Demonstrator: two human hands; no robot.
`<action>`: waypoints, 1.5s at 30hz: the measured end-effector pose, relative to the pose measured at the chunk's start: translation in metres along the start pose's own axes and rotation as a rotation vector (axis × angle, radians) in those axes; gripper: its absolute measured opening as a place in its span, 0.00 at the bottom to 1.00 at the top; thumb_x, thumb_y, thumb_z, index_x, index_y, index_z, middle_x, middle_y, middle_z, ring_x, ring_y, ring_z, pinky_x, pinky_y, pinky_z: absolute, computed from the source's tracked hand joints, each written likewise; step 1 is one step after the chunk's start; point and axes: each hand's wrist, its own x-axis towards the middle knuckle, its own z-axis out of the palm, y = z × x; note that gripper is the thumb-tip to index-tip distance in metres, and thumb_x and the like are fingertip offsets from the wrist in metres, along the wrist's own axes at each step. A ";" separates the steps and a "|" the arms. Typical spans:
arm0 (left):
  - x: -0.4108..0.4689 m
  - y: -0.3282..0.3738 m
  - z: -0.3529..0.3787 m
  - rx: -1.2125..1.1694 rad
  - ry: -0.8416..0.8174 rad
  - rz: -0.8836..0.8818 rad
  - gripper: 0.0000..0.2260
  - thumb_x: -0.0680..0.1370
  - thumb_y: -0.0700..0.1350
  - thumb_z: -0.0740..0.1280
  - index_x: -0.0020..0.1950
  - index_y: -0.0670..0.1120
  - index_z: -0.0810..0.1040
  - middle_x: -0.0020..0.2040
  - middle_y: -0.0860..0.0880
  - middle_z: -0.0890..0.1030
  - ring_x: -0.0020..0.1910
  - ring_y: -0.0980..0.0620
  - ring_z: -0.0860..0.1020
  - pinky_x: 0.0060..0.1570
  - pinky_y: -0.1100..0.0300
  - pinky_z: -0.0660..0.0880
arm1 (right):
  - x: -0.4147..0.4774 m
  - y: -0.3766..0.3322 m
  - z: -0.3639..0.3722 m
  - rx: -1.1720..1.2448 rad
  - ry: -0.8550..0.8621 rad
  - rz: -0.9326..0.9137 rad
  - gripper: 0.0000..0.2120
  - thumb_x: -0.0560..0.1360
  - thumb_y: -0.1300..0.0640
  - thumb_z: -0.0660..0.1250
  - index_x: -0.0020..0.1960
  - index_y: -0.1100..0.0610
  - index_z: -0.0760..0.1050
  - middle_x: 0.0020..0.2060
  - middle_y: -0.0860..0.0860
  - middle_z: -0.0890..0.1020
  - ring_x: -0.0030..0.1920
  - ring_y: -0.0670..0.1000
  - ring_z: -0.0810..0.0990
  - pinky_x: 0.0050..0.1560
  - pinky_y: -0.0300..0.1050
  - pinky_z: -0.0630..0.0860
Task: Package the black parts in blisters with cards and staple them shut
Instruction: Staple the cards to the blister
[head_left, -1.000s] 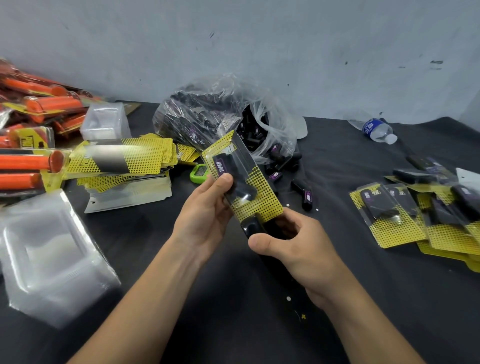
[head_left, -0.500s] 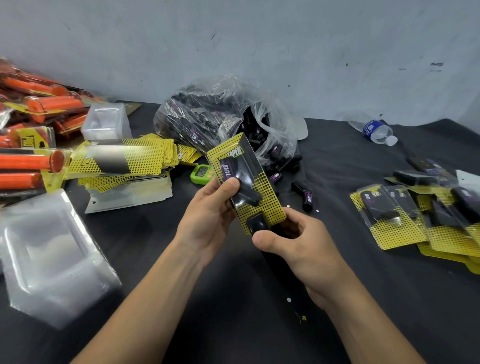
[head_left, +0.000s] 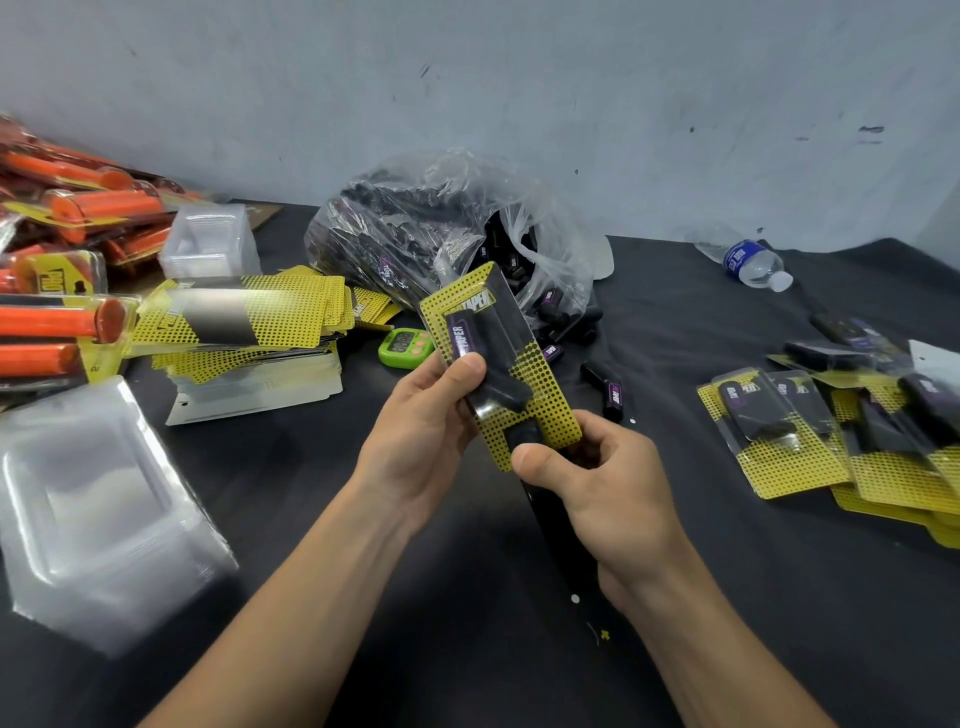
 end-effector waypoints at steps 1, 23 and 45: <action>0.000 0.000 0.000 -0.004 -0.001 0.005 0.13 0.77 0.44 0.69 0.60 0.43 0.82 0.53 0.42 0.86 0.50 0.46 0.85 0.50 0.53 0.83 | 0.001 -0.001 0.000 0.001 0.010 0.002 0.07 0.71 0.64 0.78 0.48 0.55 0.86 0.45 0.58 0.87 0.50 0.64 0.85 0.55 0.62 0.82; 0.002 -0.007 -0.006 0.074 0.098 -0.235 0.15 0.72 0.49 0.74 0.55 0.43 0.85 0.53 0.37 0.85 0.47 0.39 0.85 0.46 0.46 0.83 | -0.005 -0.010 -0.014 -0.429 0.222 -0.321 0.14 0.75 0.53 0.75 0.60 0.45 0.82 0.42 0.40 0.86 0.38 0.43 0.85 0.41 0.38 0.81; -0.012 -0.018 0.004 0.488 -0.061 -0.103 0.04 0.76 0.36 0.74 0.49 0.39 0.88 0.40 0.43 0.85 0.35 0.54 0.79 0.39 0.62 0.77 | 0.006 -0.002 -0.017 -0.125 0.099 -0.116 0.14 0.79 0.65 0.70 0.46 0.47 0.84 0.35 0.53 0.87 0.29 0.53 0.83 0.28 0.41 0.77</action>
